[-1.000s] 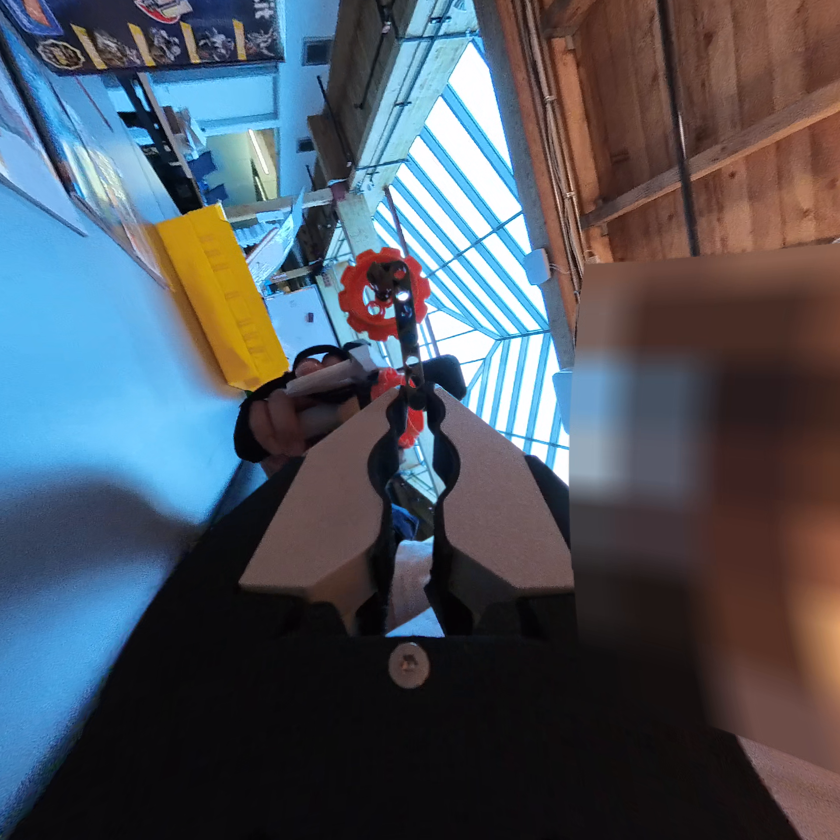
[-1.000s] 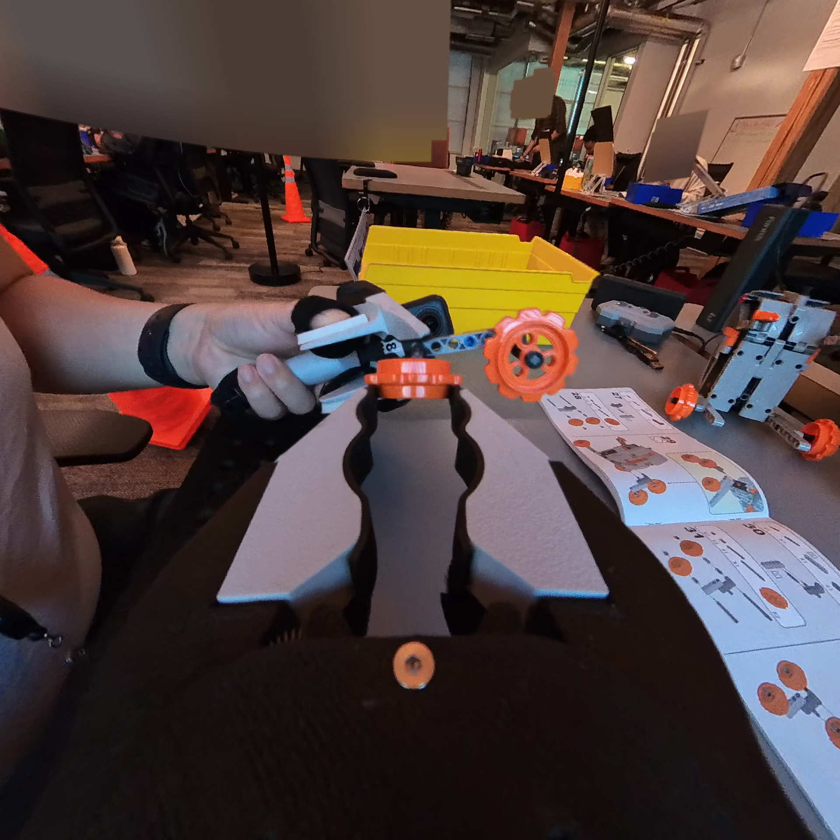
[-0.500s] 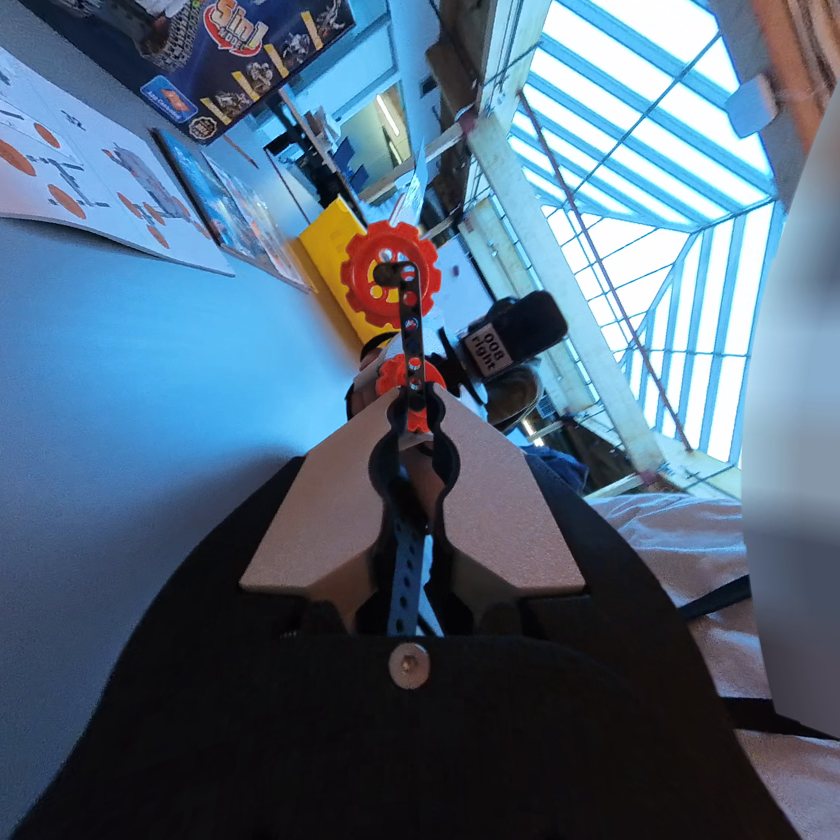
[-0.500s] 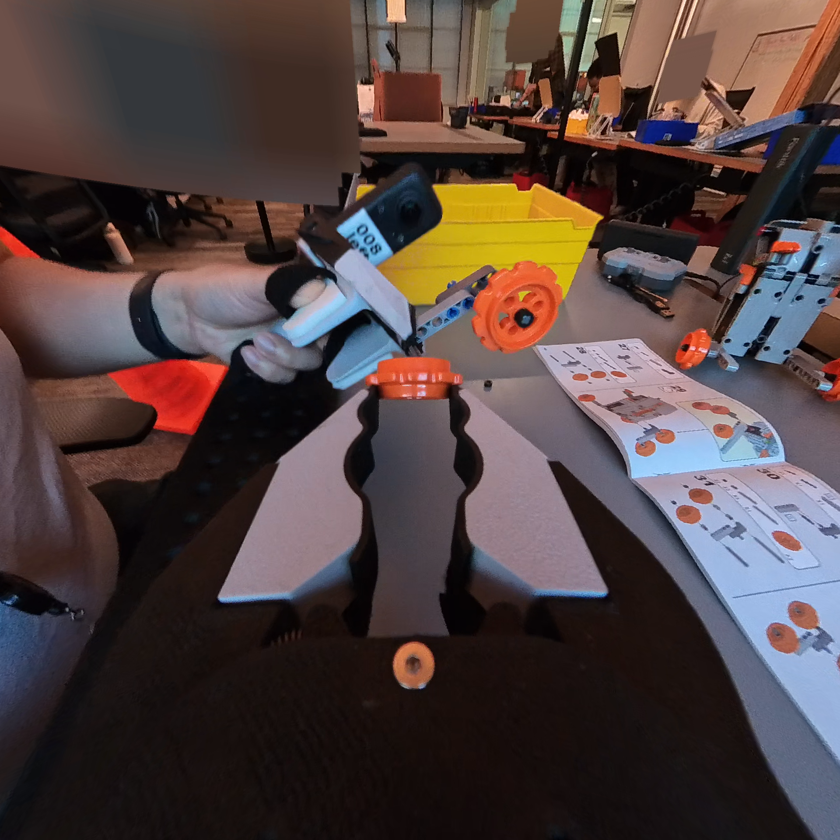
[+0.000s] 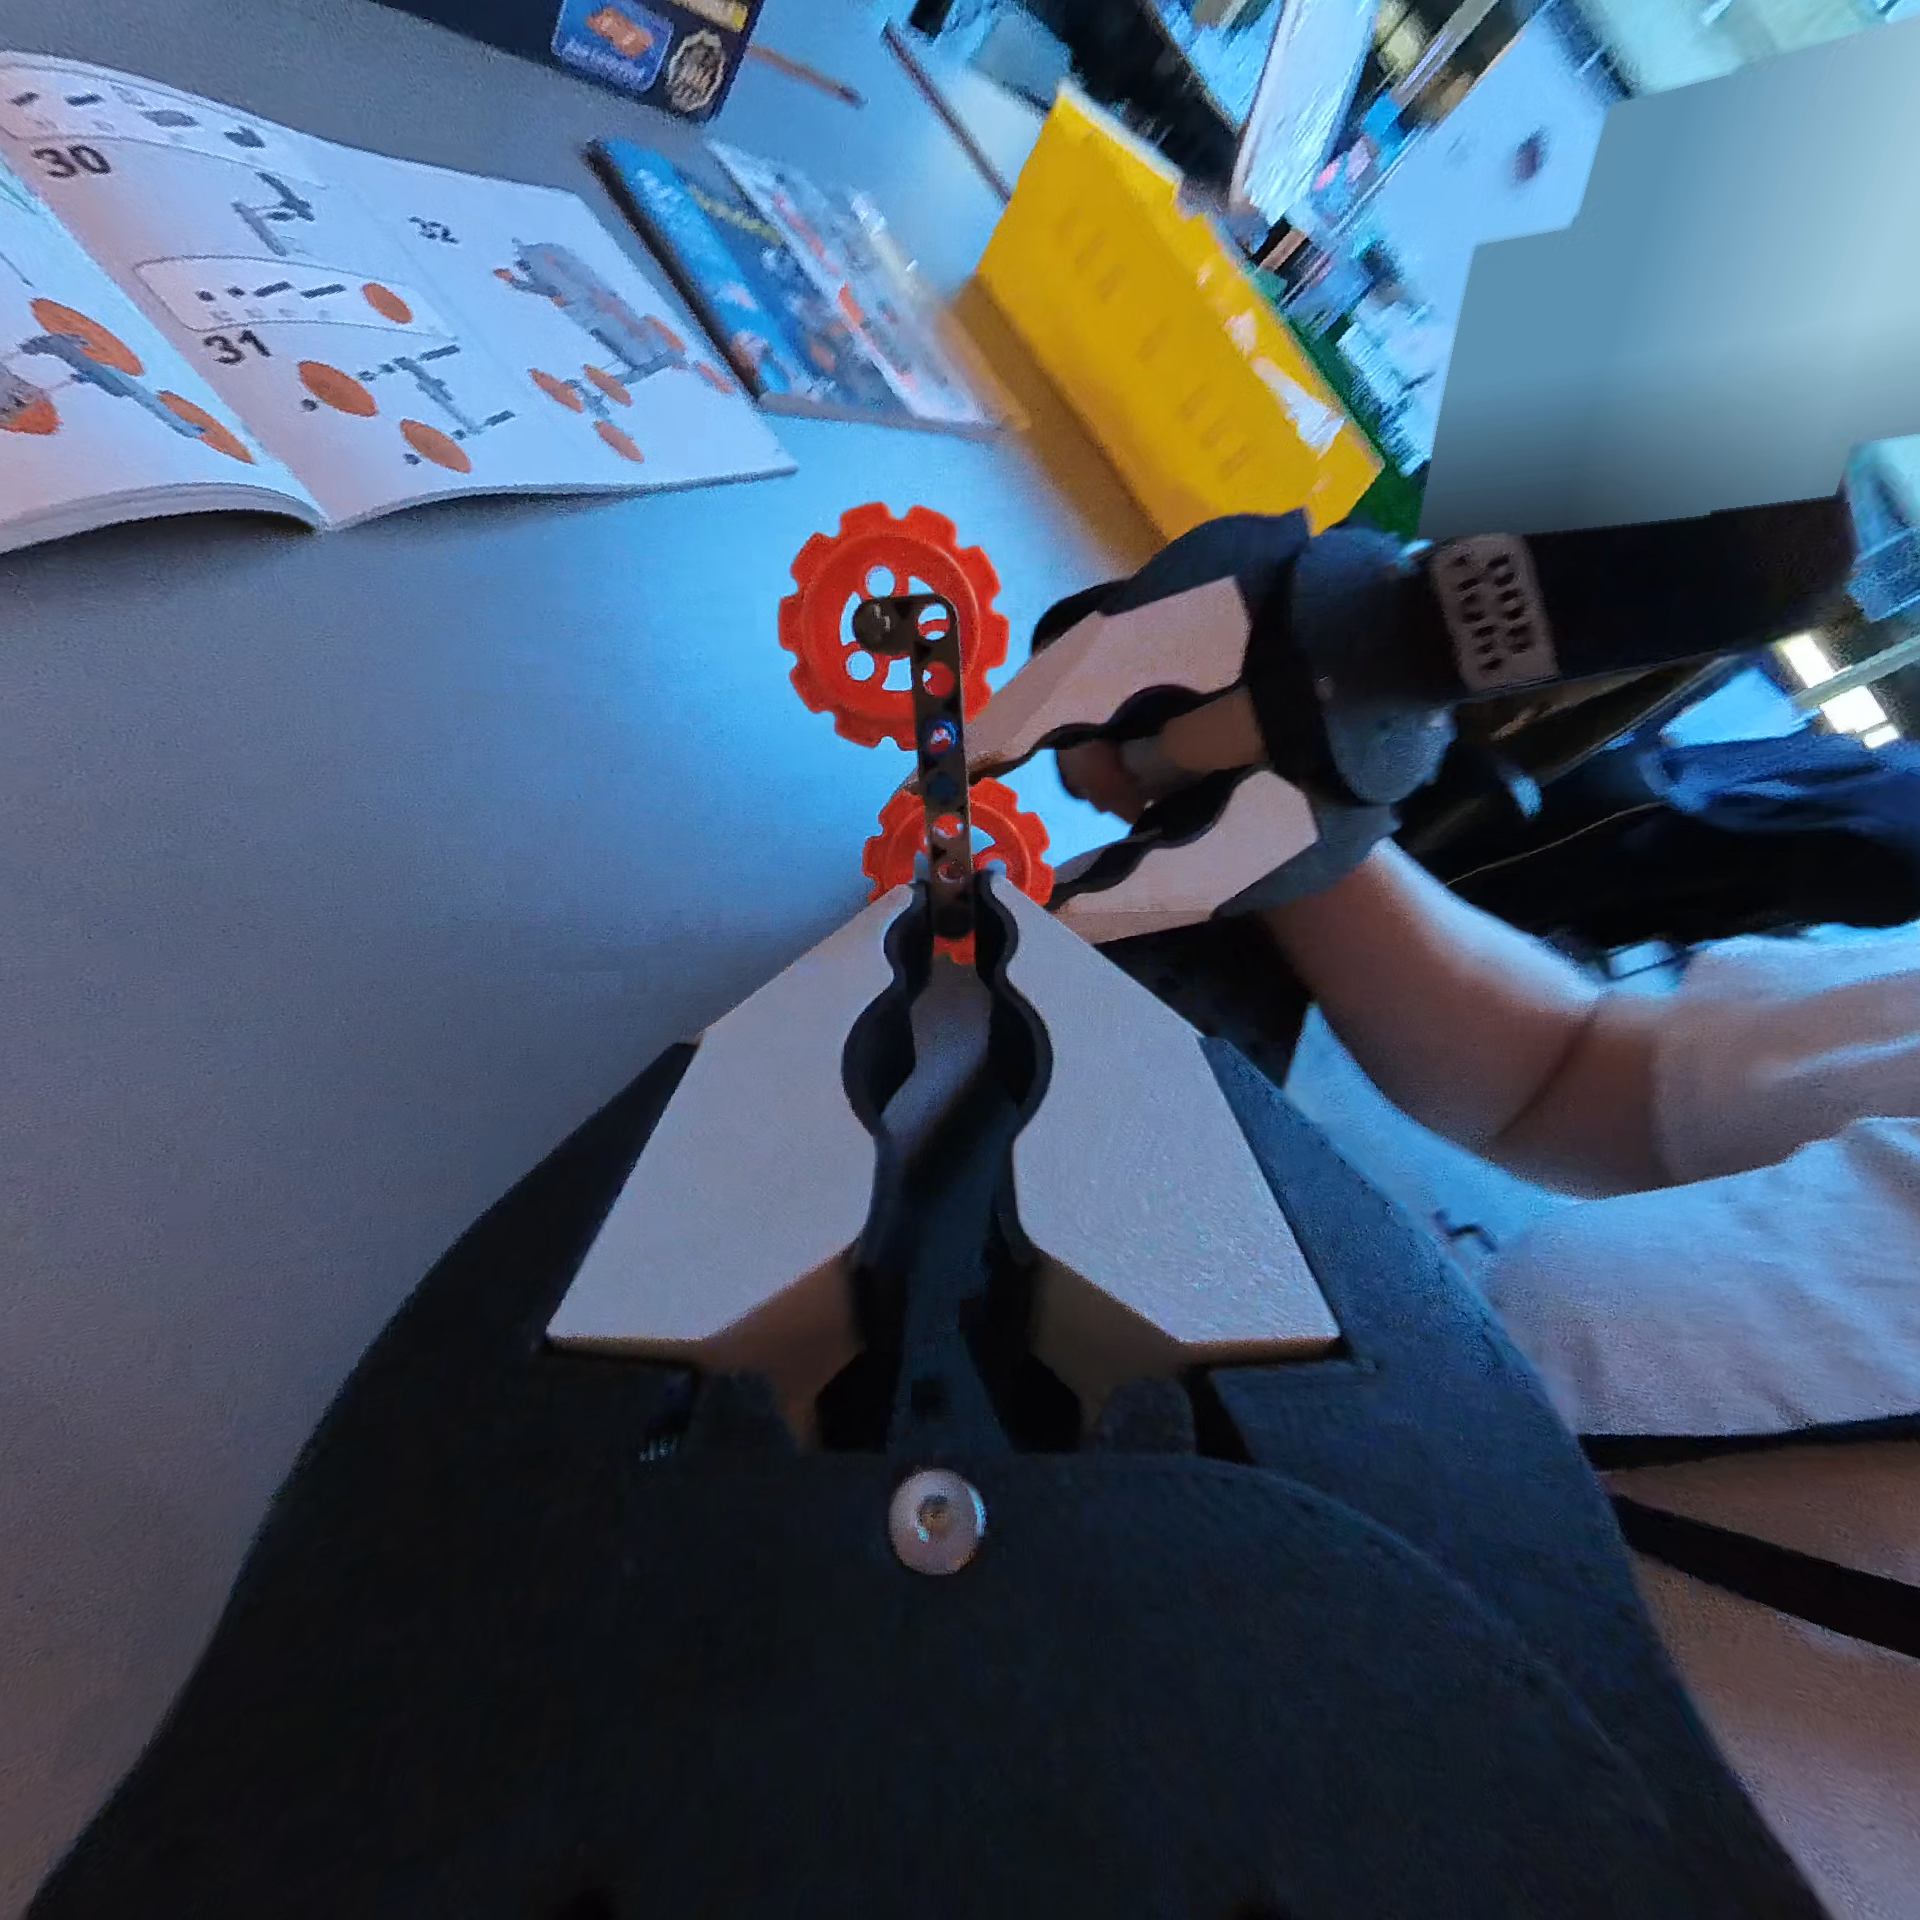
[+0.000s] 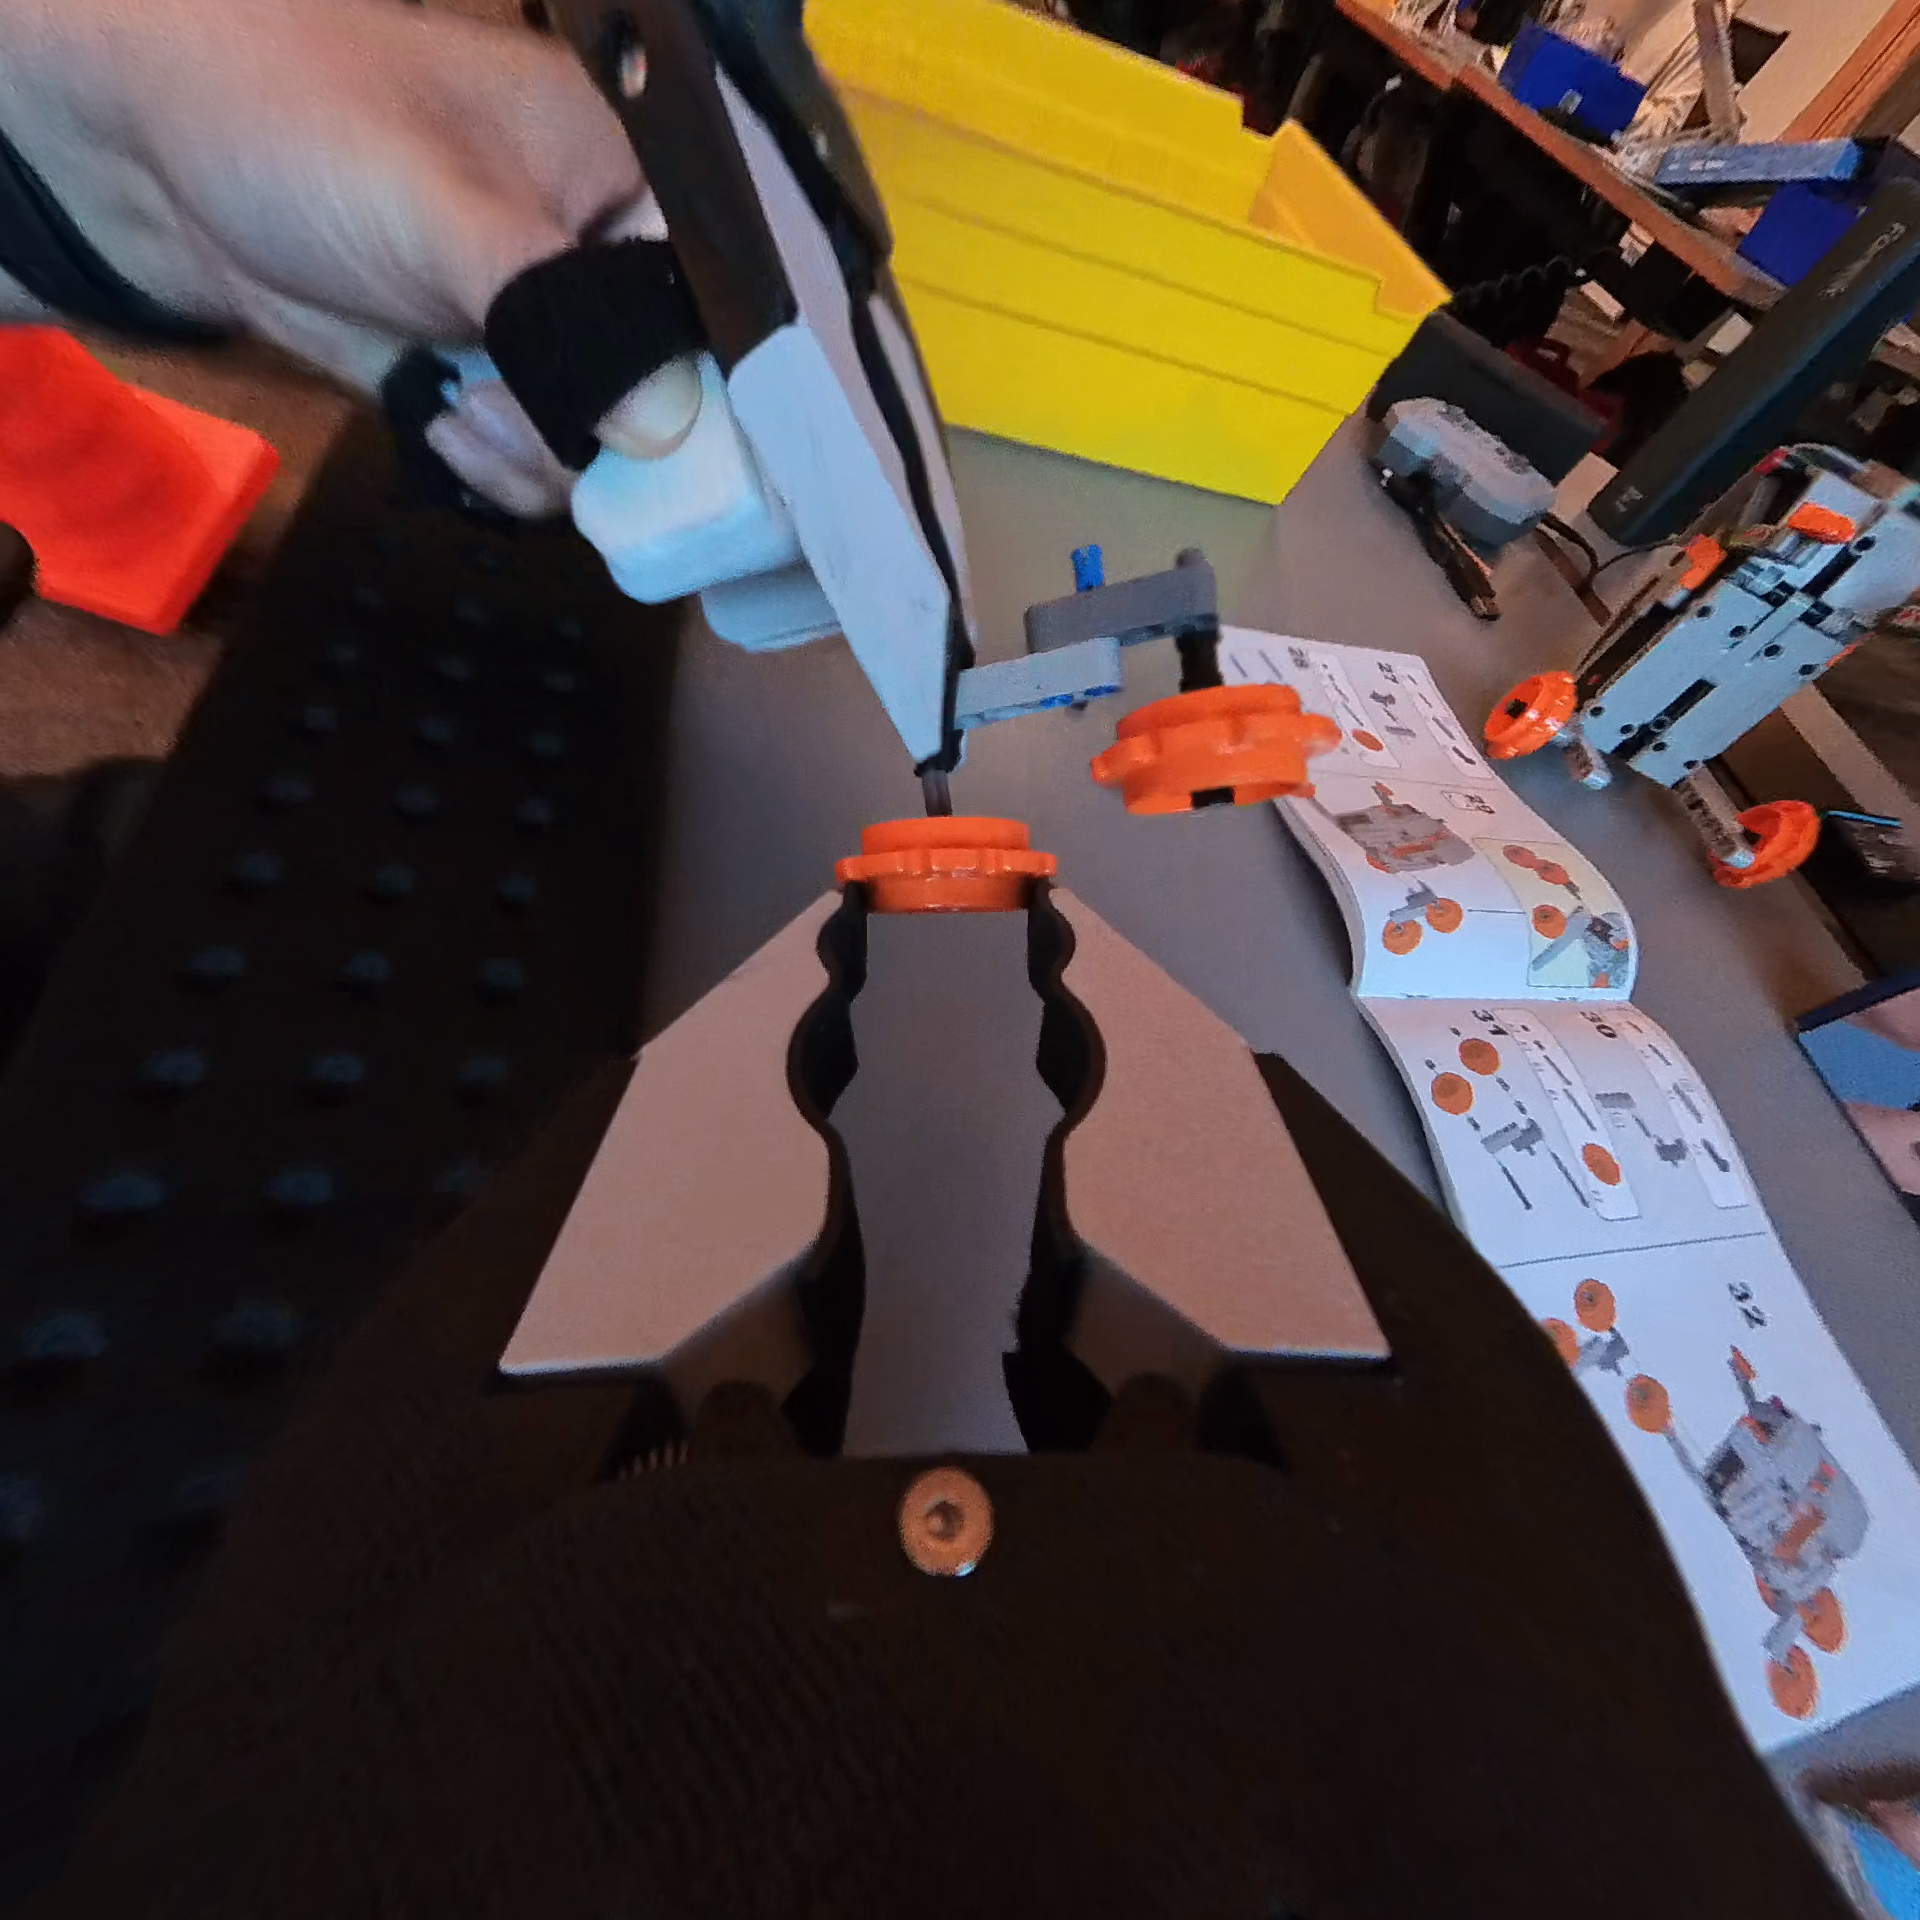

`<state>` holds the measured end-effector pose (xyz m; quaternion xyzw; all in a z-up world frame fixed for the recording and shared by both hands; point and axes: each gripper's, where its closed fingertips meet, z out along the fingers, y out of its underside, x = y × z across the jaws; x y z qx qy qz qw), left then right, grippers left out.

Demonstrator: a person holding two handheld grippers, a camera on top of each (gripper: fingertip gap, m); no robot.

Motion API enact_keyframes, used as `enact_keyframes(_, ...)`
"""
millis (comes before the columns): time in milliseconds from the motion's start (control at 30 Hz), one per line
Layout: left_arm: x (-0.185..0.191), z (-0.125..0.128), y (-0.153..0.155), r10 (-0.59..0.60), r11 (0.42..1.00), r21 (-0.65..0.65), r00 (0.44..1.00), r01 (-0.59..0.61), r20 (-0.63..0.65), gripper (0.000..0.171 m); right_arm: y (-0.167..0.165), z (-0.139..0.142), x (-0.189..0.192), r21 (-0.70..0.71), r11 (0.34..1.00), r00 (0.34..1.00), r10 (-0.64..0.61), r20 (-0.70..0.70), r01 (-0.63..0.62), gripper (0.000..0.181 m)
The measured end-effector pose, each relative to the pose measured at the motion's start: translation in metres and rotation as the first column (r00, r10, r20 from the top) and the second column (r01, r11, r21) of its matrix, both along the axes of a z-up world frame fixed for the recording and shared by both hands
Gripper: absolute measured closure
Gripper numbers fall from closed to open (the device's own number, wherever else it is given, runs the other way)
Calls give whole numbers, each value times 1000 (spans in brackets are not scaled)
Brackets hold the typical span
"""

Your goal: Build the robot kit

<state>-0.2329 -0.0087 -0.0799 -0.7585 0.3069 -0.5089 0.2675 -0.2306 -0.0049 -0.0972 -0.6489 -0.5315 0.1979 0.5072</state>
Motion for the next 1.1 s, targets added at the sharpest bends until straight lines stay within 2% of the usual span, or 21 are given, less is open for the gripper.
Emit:
enact_keyframes(100, 0, -9, 1, -5, 999, 42, 996, 9, -93, 167, 1, -10, -1, 51, 999, 997, -12, 79, 8, 152)
enact_keyframes(233, -1, -16, 4, 2, 1000, -19, 999, -3, -52, 167, 2, -16, -2, -15, 999, 999, -47, 28, 47, 152)
enact_keyframes(400, -2, -30, 6, 25, 999, -31, 998, -27, -58, 167, 4, -31, -2, -63, 995, 994, -78, 70, 83, 152)
enact_keyframes(700, -3, -31, 6, 24, 998, -54, 999, -26, -36, 167, 4, -31, -4, -76, 994, 996, -76, 52, 80, 152)
enact_keyframes(1100, -5, -29, 5, 5, 989, -147, 999, 1, 37, 167, 3, -27, -5, -22, 997, 995, -77, 59, 79, 153)
